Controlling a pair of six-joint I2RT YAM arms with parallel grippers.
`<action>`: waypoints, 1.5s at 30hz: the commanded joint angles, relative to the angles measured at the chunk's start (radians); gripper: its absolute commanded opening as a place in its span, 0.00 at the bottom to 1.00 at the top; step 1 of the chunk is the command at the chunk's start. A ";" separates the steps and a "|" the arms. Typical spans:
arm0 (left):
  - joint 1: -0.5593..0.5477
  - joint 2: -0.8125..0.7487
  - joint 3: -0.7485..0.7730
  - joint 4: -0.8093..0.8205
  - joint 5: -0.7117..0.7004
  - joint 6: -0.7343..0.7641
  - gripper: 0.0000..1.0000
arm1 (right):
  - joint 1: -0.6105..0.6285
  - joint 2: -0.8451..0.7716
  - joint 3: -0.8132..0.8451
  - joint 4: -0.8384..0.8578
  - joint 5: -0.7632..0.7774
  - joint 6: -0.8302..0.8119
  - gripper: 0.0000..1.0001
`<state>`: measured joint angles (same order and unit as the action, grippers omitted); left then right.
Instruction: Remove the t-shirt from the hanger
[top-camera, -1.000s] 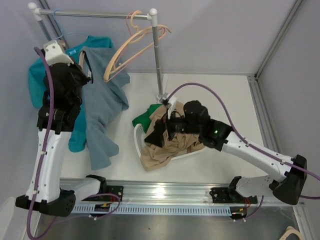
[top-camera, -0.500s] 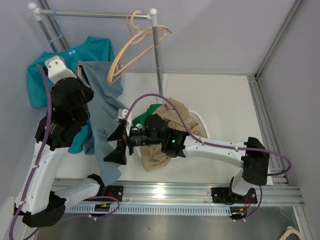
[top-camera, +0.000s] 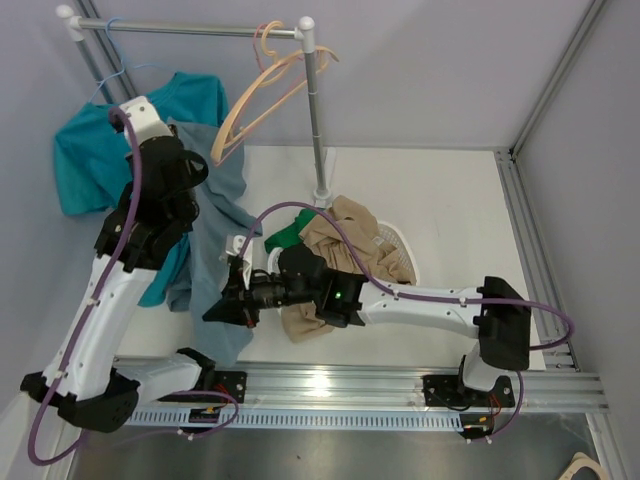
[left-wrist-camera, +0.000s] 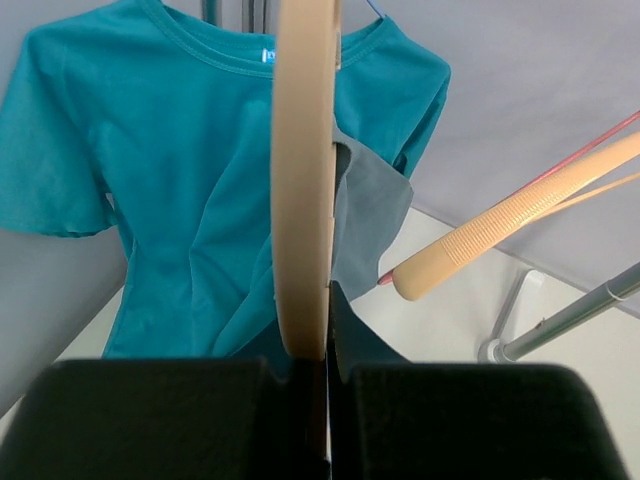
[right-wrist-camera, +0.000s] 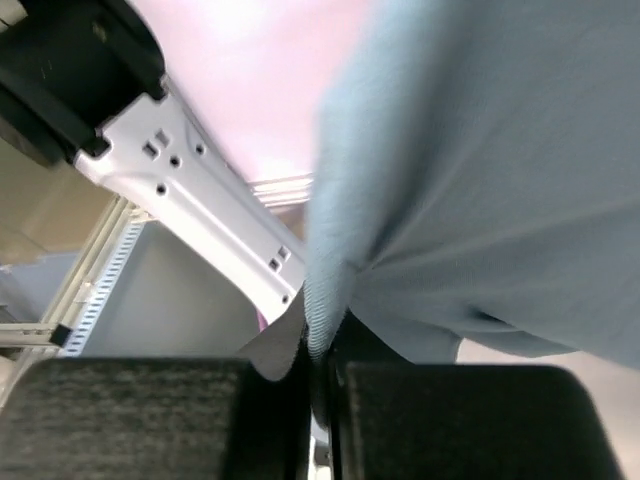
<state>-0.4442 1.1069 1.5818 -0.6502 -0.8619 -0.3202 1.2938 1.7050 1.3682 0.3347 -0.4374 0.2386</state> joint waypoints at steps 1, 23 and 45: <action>0.016 0.050 0.090 0.150 -0.006 0.036 0.01 | 0.055 -0.096 -0.061 -0.029 0.037 0.001 0.00; 0.262 0.294 0.406 0.011 0.261 -0.014 0.01 | 0.219 -0.236 -0.366 -0.091 0.230 0.059 0.00; 0.179 -0.521 -0.002 -0.546 0.788 -0.079 0.01 | -0.281 0.056 0.212 -0.293 0.017 -0.013 0.00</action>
<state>-0.2615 0.6132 1.5608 -1.1145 -0.1131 -0.4007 1.0222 1.7306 1.5410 0.0669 -0.3824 0.2306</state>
